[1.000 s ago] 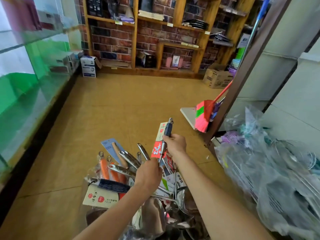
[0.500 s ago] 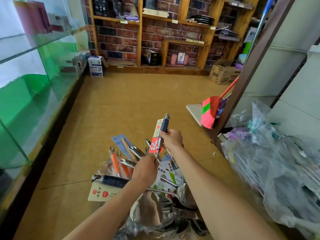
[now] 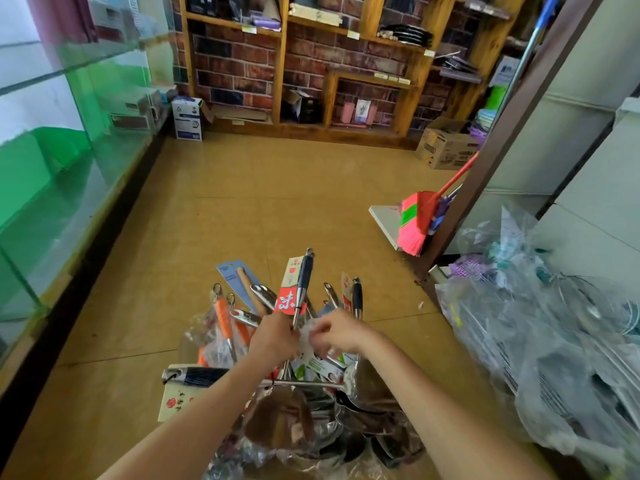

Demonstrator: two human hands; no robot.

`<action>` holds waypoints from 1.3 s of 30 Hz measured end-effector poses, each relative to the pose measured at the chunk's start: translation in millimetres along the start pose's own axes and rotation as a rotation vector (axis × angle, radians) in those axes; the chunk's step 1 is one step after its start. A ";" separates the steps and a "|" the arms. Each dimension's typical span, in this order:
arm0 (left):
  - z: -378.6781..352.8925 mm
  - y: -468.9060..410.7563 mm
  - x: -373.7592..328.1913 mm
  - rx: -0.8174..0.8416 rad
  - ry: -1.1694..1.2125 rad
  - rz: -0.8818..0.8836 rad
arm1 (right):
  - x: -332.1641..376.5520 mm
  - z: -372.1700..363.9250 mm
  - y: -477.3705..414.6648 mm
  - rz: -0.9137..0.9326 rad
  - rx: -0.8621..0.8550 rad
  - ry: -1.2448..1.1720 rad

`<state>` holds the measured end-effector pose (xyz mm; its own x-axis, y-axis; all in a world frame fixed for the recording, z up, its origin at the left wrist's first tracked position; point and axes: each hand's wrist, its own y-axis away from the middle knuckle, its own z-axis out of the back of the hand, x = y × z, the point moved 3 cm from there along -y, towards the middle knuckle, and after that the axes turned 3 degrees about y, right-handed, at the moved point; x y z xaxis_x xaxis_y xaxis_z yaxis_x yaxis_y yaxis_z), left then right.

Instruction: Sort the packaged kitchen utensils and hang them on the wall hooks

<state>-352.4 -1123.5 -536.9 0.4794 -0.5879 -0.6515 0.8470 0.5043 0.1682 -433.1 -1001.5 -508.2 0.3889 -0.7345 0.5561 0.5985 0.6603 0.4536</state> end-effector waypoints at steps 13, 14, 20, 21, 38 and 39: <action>-7.8 -1.7 -4.1 -0.012 -0.072 0.086 | -16.3 -39.3 14.7 0.181 0.130 0.351; -7.7 -1.4 -4.9 -0.015 -0.084 0.083 | -16.3 -39.5 14.6 0.188 0.127 0.348; -6.7 3.3 -13.9 -0.055 -0.260 0.060 | -17.5 -41.5 20.4 0.213 0.106 0.338; -5.6 3.7 -15.7 -0.049 -0.293 0.063 | -17.7 -41.1 21.9 0.220 0.101 0.339; 94.6 11.5 -13.7 -0.586 -0.387 -0.194 | -4.0 -8.9 32.8 0.162 -0.050 0.034; 96.4 12.1 -17.9 -0.624 -0.391 -0.217 | -3.4 -6.2 33.4 0.149 -0.067 0.010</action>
<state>-328.5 -1167.9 -451.9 0.4621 -0.8367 -0.2938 0.7004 0.5476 -0.4577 -410.1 -977.9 -499.3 0.4832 -0.6311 0.6067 0.5791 0.7502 0.3192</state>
